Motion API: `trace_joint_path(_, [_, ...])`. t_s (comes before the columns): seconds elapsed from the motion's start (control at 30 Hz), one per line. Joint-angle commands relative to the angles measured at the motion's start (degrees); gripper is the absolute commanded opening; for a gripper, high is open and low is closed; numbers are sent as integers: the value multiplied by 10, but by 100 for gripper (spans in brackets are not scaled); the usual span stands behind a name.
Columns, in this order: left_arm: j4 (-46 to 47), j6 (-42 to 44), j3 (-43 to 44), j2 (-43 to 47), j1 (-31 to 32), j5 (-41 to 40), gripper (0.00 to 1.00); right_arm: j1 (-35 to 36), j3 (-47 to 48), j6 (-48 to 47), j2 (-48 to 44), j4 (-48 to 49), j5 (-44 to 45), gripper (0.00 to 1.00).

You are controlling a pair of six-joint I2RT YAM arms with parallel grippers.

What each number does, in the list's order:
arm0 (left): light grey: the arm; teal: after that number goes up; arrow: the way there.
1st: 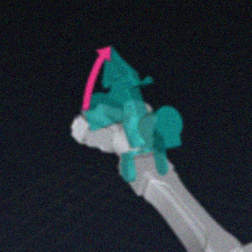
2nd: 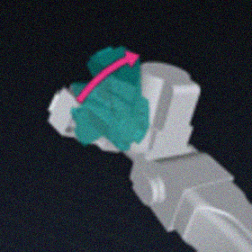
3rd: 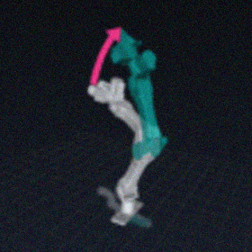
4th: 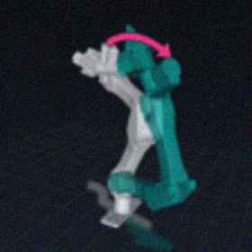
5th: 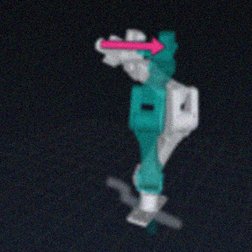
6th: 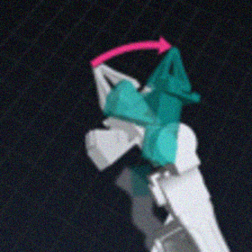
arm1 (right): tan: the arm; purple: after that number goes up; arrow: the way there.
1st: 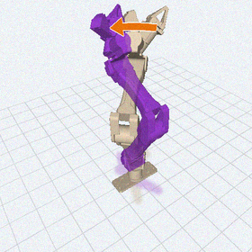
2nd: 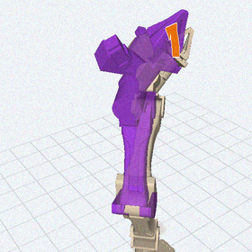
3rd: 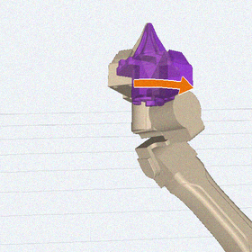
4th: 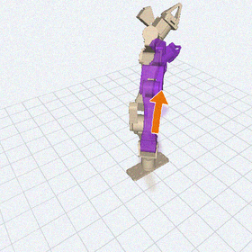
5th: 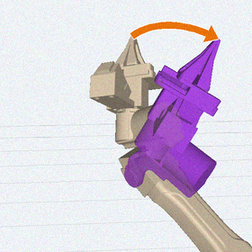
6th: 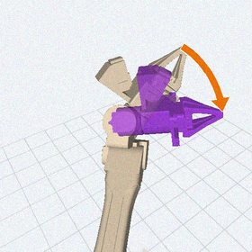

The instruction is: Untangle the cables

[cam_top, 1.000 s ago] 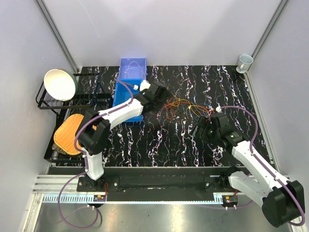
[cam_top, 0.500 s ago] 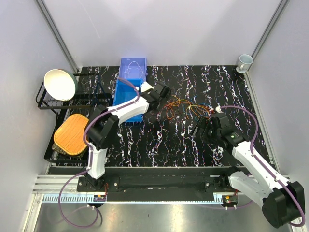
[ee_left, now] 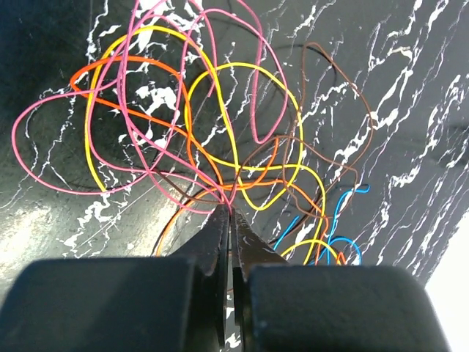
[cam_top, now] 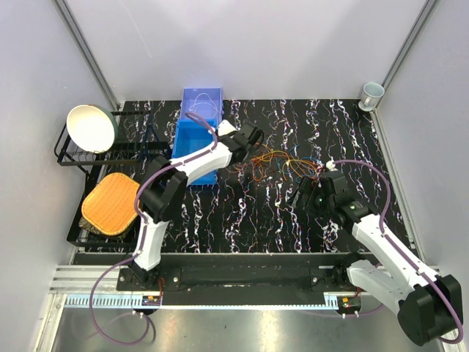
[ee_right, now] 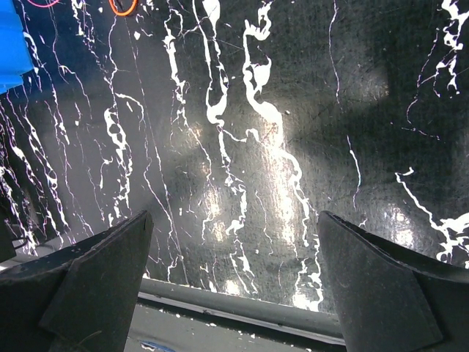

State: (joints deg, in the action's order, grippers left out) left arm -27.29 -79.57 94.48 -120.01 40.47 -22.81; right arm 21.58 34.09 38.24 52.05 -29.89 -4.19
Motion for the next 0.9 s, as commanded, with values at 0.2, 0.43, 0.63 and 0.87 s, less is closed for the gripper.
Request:
trace_joint_path(0.2, [6, 260, 210, 81, 69, -54, 0, -1, 1, -11, 11, 25, -5, 100])
trace_joint_path(0.43, [4, 529, 438, 143, 131, -8, 0, -1, 9, -4, -6, 15, -1, 100])
trace_joint_path(0.63, [49, 599, 381, 266, 152, 67, 0, -1, 50, -3, -27, -17, 14, 100])
trace_joint_path(0.87, [53, 591, 207, 383, 152, 94, 0, -1, 81, -7, -52, -51, 51, 100])
